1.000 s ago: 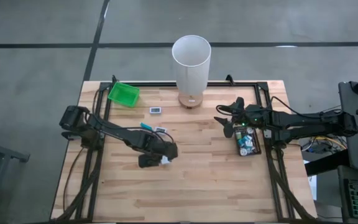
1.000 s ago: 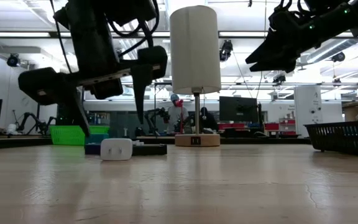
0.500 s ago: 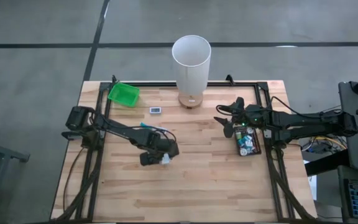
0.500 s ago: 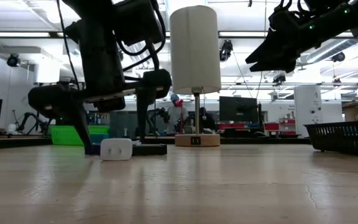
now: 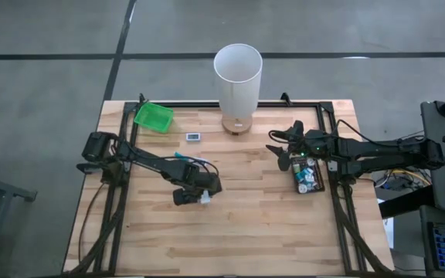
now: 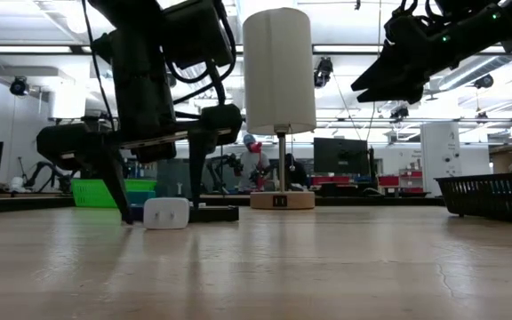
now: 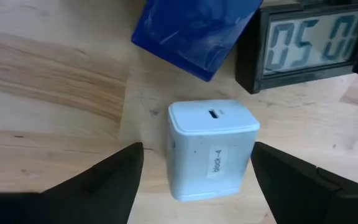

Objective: Pick & Place Office items
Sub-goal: Put the white charger adapter into the black bin

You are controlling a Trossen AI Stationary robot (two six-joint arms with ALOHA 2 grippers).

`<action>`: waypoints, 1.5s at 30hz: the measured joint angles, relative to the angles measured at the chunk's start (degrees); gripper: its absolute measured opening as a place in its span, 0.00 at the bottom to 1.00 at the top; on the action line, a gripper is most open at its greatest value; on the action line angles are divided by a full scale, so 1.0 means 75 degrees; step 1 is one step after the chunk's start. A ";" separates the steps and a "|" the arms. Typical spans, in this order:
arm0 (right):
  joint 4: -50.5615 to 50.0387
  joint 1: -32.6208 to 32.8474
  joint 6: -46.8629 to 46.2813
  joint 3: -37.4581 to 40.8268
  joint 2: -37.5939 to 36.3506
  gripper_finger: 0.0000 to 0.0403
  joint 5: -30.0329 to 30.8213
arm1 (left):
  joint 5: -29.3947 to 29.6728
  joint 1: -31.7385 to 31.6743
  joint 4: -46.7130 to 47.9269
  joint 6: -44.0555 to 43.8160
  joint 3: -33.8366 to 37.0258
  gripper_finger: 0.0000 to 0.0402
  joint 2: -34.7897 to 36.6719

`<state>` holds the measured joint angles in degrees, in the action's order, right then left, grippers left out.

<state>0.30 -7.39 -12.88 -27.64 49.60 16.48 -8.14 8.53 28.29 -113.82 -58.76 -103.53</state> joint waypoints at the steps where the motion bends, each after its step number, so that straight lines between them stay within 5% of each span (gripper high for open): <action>1: -0.0003 0.0001 0.0000 0.0000 0.0000 0.65 0.0000 | 0.0000 -0.0002 -0.0002 0.0001 0.0000 0.75 0.0000; 13: 0.0000 -0.0001 0.0000 0.0000 0.0000 0.65 0.0002 | 0.0004 0.0001 -0.0030 -0.0054 0.0000 0.68 0.0000; 29: -0.0002 0.0001 0.0000 0.0000 0.0000 0.65 0.0000 | 0.0222 -0.0008 -0.0180 0.0281 0.0000 0.46 0.0000; 45: -0.0003 0.0001 0.0000 0.0000 0.0000 0.64 0.0002 | 0.0285 -0.0014 -0.0569 0.0843 -0.0033 0.46 0.0009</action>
<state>0.27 -7.38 -12.88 -27.64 49.60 16.49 -6.00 8.43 24.03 -107.50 -59.01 -103.46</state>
